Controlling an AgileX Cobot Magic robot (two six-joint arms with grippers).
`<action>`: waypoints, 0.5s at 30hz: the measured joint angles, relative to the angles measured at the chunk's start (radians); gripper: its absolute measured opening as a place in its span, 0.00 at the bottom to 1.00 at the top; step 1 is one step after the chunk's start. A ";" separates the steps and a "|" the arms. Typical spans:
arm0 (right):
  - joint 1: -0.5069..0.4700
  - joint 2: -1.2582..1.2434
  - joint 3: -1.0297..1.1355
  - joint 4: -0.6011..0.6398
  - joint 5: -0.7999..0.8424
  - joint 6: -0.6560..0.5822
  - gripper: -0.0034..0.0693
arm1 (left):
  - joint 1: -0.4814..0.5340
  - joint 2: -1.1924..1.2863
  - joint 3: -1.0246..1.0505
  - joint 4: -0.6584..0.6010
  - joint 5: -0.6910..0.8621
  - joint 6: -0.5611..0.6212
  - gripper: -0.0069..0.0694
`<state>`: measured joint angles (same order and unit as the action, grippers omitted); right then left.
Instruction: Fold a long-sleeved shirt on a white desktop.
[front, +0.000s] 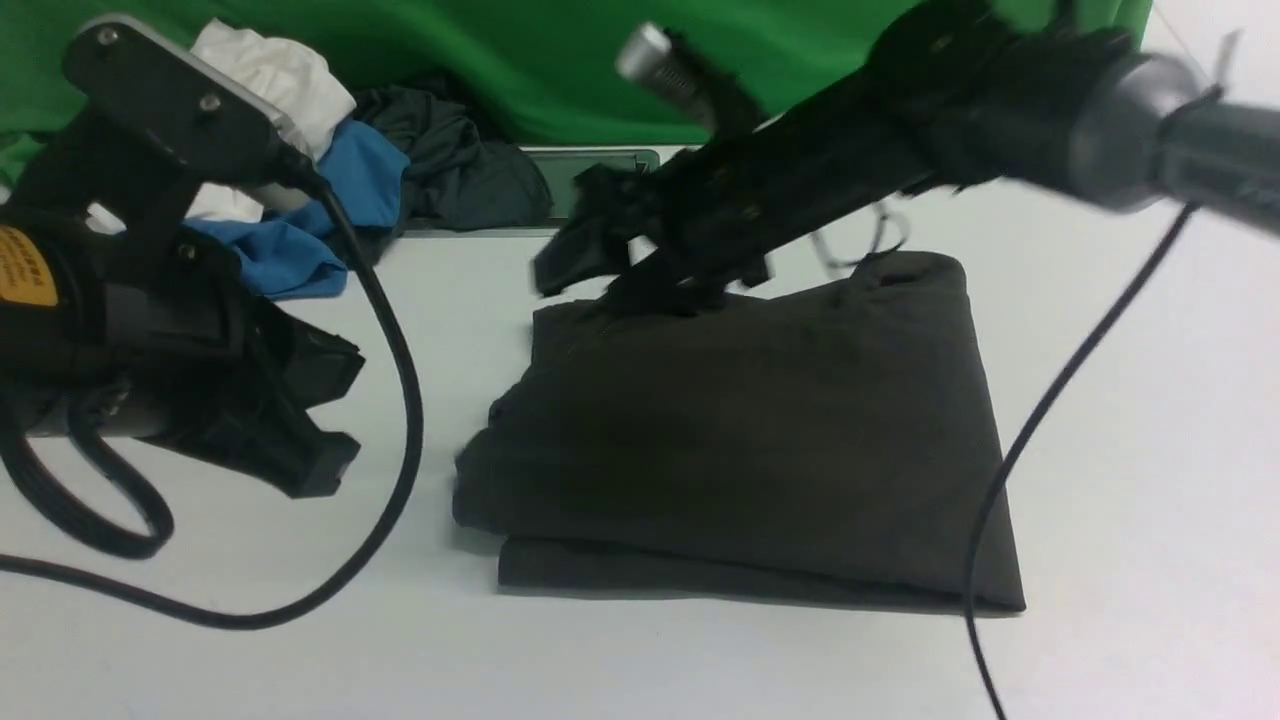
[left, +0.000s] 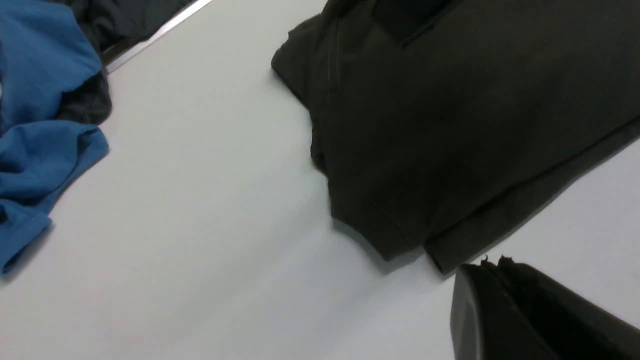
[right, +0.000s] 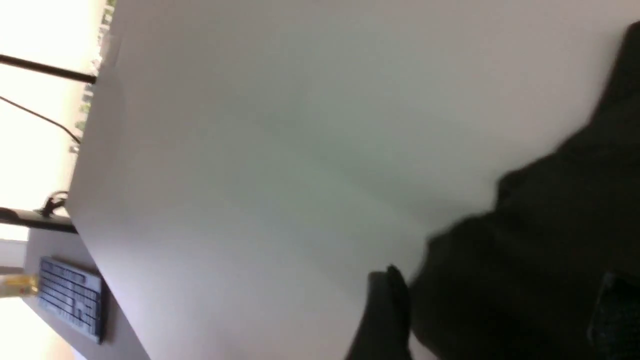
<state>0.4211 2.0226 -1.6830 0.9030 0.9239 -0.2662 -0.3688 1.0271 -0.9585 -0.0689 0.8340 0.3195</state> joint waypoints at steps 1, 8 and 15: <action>-0.022 -0.032 0.000 -0.073 0.028 0.017 0.68 | 0.000 0.010 0.000 -0.010 -0.007 0.000 0.12; -0.062 -0.187 0.037 -0.807 0.171 0.302 0.33 | 0.000 0.158 0.000 -0.125 -0.061 0.020 0.12; -0.161 -0.113 0.243 -0.972 -0.168 0.395 0.30 | 0.000 0.291 0.000 -0.180 -0.112 0.121 0.12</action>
<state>0.2598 1.9093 -1.4401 -0.0689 0.7563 0.1288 -0.3688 1.3176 -0.9585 -0.2490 0.7221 0.4404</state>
